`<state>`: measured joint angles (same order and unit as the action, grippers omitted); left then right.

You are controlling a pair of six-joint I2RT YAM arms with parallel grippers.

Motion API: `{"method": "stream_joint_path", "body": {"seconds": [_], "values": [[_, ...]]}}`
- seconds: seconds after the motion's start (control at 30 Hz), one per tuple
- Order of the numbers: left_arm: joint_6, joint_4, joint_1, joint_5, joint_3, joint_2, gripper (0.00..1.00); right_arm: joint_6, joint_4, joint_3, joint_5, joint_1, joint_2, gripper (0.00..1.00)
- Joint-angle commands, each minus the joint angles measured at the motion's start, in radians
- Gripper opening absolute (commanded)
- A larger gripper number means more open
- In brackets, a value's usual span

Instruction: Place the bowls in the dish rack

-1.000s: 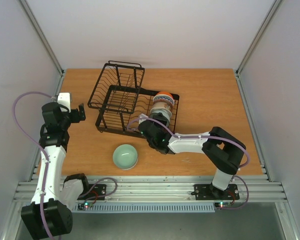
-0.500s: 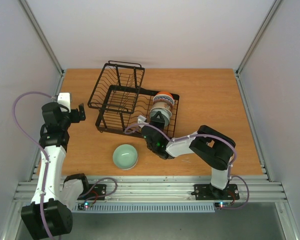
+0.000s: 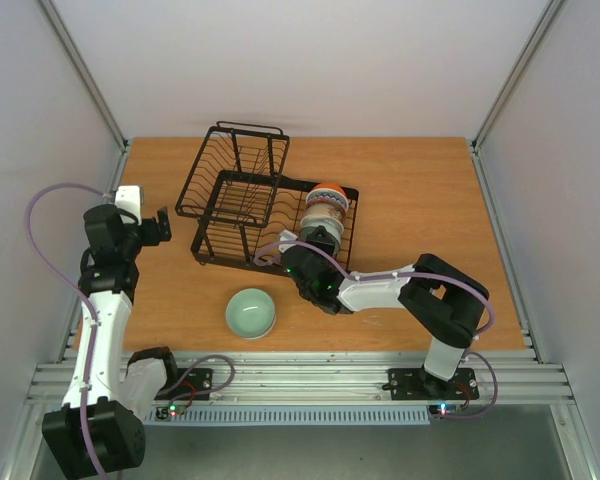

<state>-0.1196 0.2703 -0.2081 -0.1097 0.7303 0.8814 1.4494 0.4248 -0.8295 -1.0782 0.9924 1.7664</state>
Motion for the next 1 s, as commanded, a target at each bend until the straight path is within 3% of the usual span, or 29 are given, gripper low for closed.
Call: {"method": "stream_joint_path", "body": {"seconds": [0.0, 0.3, 0.47, 0.53, 0.87, 0.97], "values": [[0.003, -0.053, -0.008, -0.009, -0.008, -0.007, 0.99, -0.104, -0.122, -0.026, 0.023, 0.002, -0.023, 0.10], [0.006, -0.052, -0.008, -0.014, -0.008, -0.007, 0.99, -0.263, -0.349, -0.062, 0.084, 0.002, -0.080, 0.41], [0.006, -0.051, -0.008, -0.015, -0.007, -0.006, 0.99, -0.316, -0.412, -0.086, 0.088, 0.002, -0.111, 0.54], [0.006, -0.053, -0.008, -0.015, -0.008, -0.006, 0.99, -0.383, -0.547, -0.119, 0.106, 0.002, -0.139, 0.59], [0.006, -0.055, -0.008, -0.016, -0.007, -0.002, 0.99, -0.805, -1.147, -0.380, 0.283, 0.013, -0.255, 0.59], [0.007, -0.054, -0.009, -0.016, -0.008, 0.000, 0.99, -0.939, -1.308, -0.464, 0.414, 0.024, -0.257, 0.57]]}}
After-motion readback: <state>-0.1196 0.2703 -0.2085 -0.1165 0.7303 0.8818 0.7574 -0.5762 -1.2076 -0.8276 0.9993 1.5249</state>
